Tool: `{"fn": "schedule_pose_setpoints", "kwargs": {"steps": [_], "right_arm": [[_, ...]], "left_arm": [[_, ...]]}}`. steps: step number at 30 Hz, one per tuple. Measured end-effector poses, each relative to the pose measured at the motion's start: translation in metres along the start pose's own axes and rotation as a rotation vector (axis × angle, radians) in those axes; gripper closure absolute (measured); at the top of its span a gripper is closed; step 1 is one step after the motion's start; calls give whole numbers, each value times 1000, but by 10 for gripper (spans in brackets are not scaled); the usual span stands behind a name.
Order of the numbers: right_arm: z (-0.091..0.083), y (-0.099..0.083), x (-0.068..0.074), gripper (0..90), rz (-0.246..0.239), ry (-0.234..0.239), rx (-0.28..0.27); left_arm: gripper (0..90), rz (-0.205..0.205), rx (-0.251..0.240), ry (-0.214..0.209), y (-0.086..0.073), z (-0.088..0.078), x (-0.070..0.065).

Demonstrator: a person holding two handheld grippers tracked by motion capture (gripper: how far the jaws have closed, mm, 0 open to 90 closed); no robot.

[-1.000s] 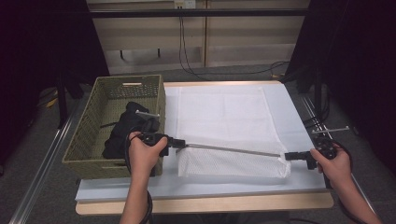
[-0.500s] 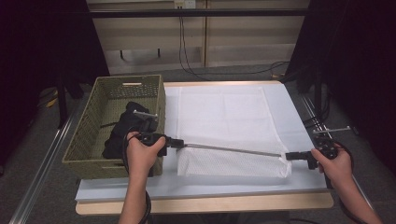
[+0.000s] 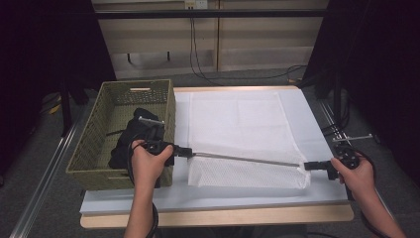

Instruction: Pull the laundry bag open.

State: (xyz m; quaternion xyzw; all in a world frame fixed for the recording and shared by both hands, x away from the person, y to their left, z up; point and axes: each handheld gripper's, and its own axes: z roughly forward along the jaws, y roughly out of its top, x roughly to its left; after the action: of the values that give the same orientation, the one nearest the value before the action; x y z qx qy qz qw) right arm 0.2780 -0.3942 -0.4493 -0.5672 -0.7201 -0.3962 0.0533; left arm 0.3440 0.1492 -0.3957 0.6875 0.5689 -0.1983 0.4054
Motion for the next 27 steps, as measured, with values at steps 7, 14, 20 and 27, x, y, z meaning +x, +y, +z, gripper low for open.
{"fn": "schedule_pose_setpoints", "kwargs": {"steps": [7,14,20,27], "right_arm": [[-1,-1,-2,885,7,7,4],[-4,-2,-5,885,12,-6,-6],[-3,-2,-5,885,16,-3,-1],[-5,-2,-8,885,27,-7,-5]], "left_arm": [[870,14,9,14,0,-2,0],[870,-4,-1,7,0,-3,0],[870,-3,6,7,0,-4,0],[871,-3,-2,1,0,-7,1]]}}
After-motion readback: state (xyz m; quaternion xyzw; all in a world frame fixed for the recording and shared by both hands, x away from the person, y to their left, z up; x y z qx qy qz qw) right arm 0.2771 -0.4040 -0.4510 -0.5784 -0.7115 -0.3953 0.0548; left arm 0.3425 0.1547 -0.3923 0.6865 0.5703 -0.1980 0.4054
